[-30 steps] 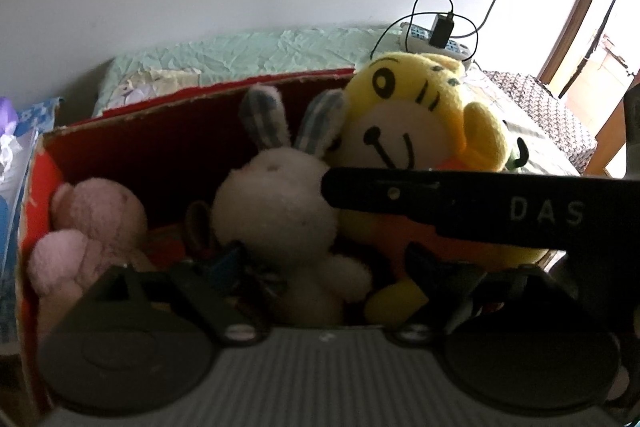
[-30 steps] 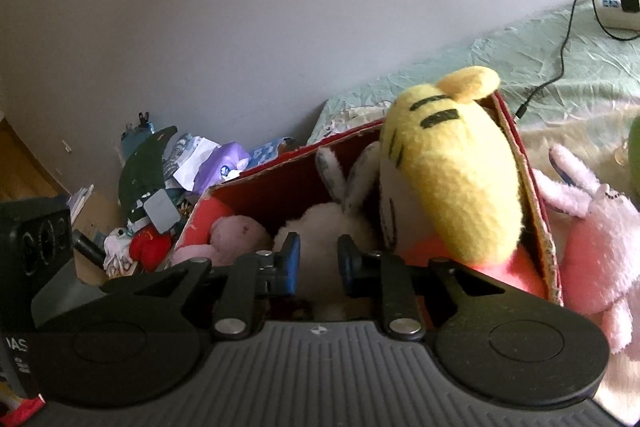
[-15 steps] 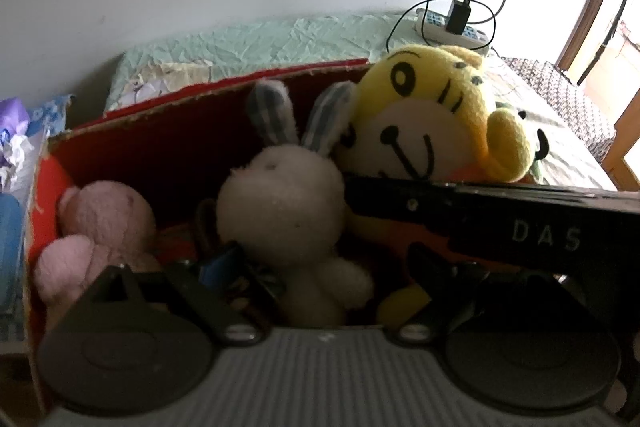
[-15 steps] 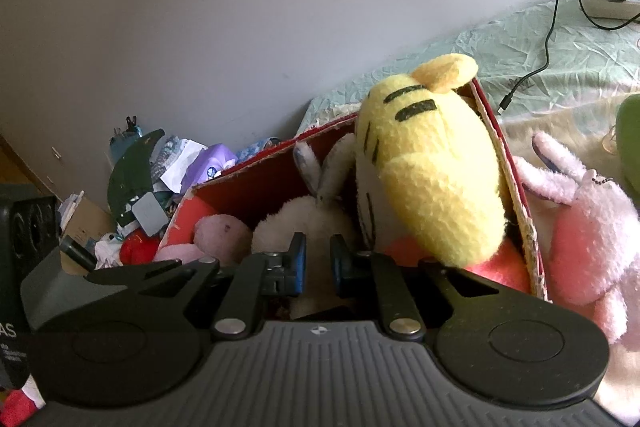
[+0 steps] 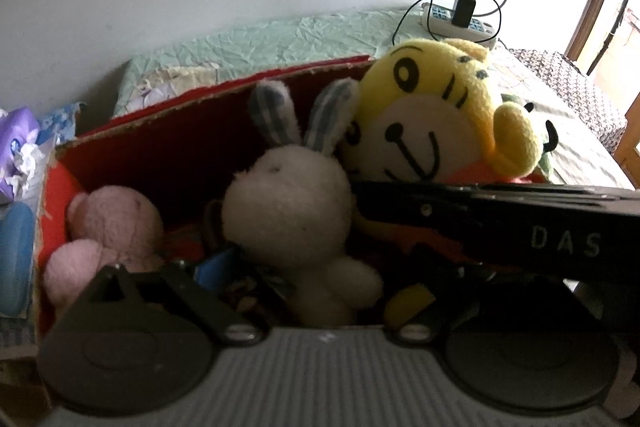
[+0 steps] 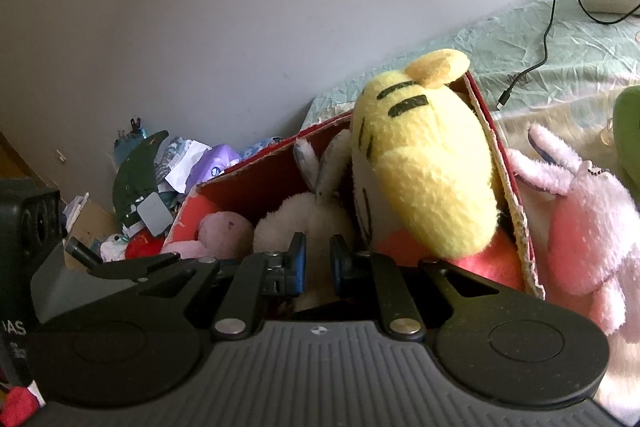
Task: Organize objects
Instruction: 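Press the white plush down inside the red box with the right gripper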
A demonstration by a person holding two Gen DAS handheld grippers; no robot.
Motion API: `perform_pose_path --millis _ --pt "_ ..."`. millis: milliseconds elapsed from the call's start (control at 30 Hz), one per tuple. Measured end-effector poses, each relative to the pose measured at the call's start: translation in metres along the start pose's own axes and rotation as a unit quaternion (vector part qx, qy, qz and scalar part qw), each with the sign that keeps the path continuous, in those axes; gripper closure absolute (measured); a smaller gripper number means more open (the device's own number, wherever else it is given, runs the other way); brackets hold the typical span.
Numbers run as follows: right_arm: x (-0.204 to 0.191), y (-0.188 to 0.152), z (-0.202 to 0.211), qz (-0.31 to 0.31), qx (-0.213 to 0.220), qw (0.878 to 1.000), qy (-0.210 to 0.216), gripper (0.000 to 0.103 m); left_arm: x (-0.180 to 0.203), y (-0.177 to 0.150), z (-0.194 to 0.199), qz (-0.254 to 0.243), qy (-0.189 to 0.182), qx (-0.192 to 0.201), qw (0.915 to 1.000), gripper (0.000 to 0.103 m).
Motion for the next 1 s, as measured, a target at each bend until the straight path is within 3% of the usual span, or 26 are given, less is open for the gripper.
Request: perform_pose_path --millis 233,1000 --pt "-0.002 -0.004 -0.001 0.024 -0.002 1.000 -0.010 0.090 0.001 0.001 0.000 -0.005 0.010 -0.001 0.9999 0.009" --pt "0.004 -0.003 0.016 -0.001 0.010 1.000 0.021 0.090 0.004 0.004 -0.001 -0.013 0.038 -0.010 0.9991 0.009"
Point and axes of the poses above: each gripper's, at about its wrist camera, not at the fingertips, and z roughly against the way its jaws point, x to its right, y to its top, the point moved 4 cm from there along -z, roughly the way its jaws point, and after that the axes turned 1 degree about -x, right-handed, at the moved point
